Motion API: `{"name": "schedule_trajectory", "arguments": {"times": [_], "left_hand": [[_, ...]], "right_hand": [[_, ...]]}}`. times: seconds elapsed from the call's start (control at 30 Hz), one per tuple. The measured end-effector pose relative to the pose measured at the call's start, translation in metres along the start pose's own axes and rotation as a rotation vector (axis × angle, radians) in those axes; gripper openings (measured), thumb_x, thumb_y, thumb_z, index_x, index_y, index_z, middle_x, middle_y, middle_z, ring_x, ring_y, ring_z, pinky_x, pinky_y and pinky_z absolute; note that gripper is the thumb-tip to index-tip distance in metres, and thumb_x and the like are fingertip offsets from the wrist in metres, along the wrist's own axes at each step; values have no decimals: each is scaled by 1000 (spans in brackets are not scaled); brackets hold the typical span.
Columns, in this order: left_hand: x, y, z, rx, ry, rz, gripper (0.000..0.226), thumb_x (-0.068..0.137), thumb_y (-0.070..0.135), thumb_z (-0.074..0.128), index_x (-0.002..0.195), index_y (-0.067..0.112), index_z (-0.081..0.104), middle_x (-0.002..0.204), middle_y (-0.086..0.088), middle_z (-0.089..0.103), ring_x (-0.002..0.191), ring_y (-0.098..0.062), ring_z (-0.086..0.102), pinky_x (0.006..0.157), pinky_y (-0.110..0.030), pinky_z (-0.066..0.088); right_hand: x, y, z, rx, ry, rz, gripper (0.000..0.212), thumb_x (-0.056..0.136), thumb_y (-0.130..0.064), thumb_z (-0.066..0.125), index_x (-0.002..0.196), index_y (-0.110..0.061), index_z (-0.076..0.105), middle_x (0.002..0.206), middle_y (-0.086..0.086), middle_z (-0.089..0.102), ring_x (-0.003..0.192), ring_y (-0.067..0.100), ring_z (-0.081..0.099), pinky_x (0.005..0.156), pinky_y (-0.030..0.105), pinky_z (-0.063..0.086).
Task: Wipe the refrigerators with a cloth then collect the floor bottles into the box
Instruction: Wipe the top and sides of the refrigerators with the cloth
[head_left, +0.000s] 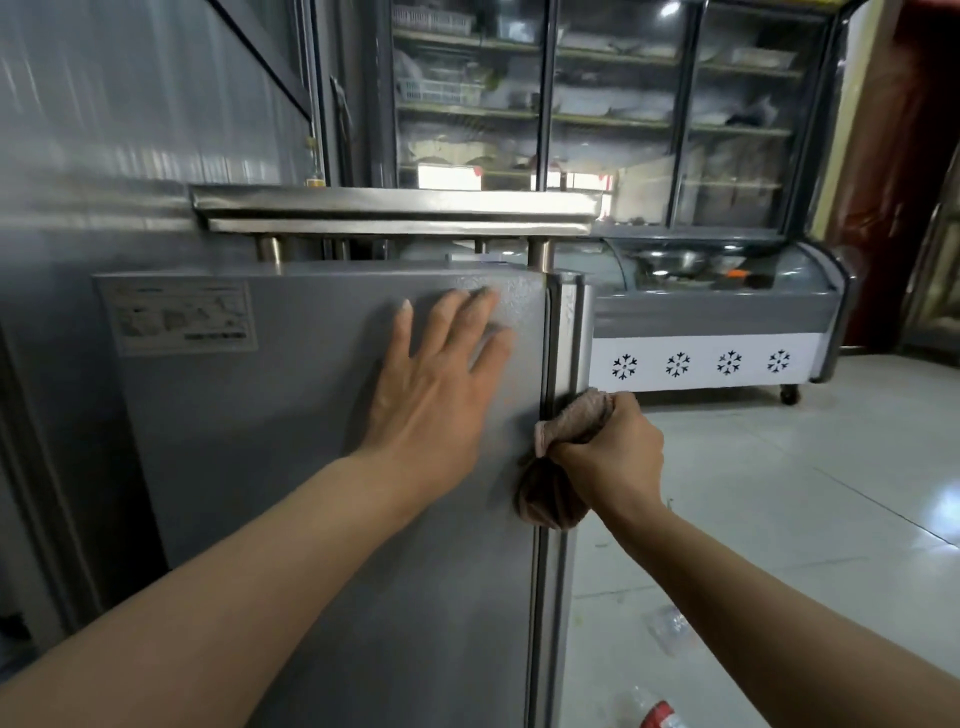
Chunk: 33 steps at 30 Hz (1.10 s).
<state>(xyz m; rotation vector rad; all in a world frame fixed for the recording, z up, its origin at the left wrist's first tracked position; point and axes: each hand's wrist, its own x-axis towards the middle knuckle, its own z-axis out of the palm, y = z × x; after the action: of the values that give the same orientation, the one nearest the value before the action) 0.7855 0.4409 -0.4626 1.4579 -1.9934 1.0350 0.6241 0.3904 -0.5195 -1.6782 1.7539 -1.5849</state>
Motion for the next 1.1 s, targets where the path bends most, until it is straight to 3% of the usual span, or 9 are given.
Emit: {"name": "schedule_trajectory", "arguments": {"times": [0.2,0.4,0.63,0.77,0.93,1.1], "left_hand": [[31,-19,-13,10,-26,-76,72,78,21,57,141,16,22,148,-5,28,134,-25,27,112,-51,12],[39,-23,-16,-12,-7,-67,59,77,24,62,129,17,37,131,-2,44,121,-23,39,107,-45,19],[55,-25,-19,-20,74,-54,38,73,26,60,108,12,56,106,-7,58,98,-25,50,83,-37,34],[65,-23,-28,-22,59,-49,22,69,20,64,87,9,59,85,-10,60,79,-27,53,65,-32,29],[78,-26,-42,-91,-68,-81,16,61,13,72,70,8,60,66,-9,57,59,-27,54,51,-26,25],[94,-32,-56,-160,-231,-137,17,60,15,74,64,10,58,62,-8,55,55,-29,55,46,-25,26]], "right_hand": [[35,-52,-22,80,106,-110,51,62,-19,80,102,-11,50,88,0,55,83,21,55,74,36,51],[52,-81,-37,26,132,-247,48,62,-20,81,96,-14,47,95,2,55,88,22,53,76,36,48],[66,-89,-50,-129,87,-433,31,69,-29,78,90,-10,66,92,2,61,83,24,58,74,36,49],[72,-97,-56,-188,43,-512,23,71,-22,76,88,-8,69,91,5,64,78,26,61,70,40,51],[84,-110,-67,-242,-103,-453,17,74,-20,74,76,-6,64,76,1,60,65,17,53,61,32,48],[102,-120,-90,-90,-444,-188,11,77,-18,75,76,-13,65,70,-3,63,66,11,57,57,20,47]]}}
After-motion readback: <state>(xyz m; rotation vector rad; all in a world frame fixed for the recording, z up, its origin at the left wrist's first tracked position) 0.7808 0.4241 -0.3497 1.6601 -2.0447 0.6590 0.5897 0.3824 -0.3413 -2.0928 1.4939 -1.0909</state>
